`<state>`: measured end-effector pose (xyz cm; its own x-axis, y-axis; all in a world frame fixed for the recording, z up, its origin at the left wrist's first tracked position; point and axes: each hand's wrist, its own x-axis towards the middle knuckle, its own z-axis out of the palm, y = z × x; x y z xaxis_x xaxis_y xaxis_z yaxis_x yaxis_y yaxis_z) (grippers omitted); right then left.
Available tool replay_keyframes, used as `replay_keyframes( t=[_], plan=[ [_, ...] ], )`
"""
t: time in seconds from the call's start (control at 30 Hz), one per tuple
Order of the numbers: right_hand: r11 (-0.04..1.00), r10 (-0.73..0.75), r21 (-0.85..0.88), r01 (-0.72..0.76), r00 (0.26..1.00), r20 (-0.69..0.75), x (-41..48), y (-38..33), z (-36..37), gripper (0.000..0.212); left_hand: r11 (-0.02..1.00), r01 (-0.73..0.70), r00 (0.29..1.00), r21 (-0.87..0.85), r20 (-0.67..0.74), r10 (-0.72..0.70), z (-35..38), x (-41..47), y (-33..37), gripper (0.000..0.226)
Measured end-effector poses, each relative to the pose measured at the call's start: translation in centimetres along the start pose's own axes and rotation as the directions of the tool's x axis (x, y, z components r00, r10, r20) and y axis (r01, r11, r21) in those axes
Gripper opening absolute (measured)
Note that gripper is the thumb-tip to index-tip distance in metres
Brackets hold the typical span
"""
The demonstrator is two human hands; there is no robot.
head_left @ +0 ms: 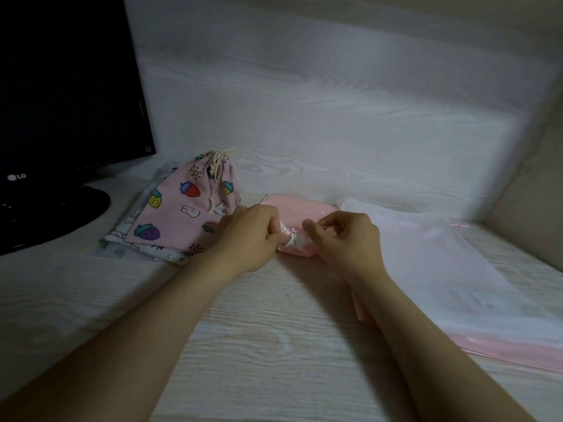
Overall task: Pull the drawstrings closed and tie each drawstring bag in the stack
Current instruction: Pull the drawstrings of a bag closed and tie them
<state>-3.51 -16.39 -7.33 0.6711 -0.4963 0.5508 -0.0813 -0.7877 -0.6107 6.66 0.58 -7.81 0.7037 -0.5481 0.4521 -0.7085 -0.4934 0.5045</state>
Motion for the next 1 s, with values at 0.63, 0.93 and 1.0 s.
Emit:
replay_keyframes(
  t=[0.63, 0.93, 1.0],
  plan=[
    [0.996, 0.042, -0.085, -0.035, 0.996, 0.084, 0.4, 1.1, 0.8, 0.031, 0.912, 0.074, 0.997, -0.404, 0.038, -0.064, -0.6, 0.3, 1.6, 0.020],
    [0.999, -0.035, -0.031, 0.039, 0.991, 0.131, 0.1, 0.9, 0.9, 0.034, 0.635, 0.086, 0.996, -0.768, 0.043, -0.083, -0.3, -0.1, 3.1, 0.020],
    [0.997, -0.057, -0.039, 0.062, 0.990, 0.131, 0.1, 0.7, 0.9, 0.031, 0.525, 0.136, 0.990, -0.840, 0.100, -0.097, -0.4, -0.2, 3.3, 0.021]
  ],
)
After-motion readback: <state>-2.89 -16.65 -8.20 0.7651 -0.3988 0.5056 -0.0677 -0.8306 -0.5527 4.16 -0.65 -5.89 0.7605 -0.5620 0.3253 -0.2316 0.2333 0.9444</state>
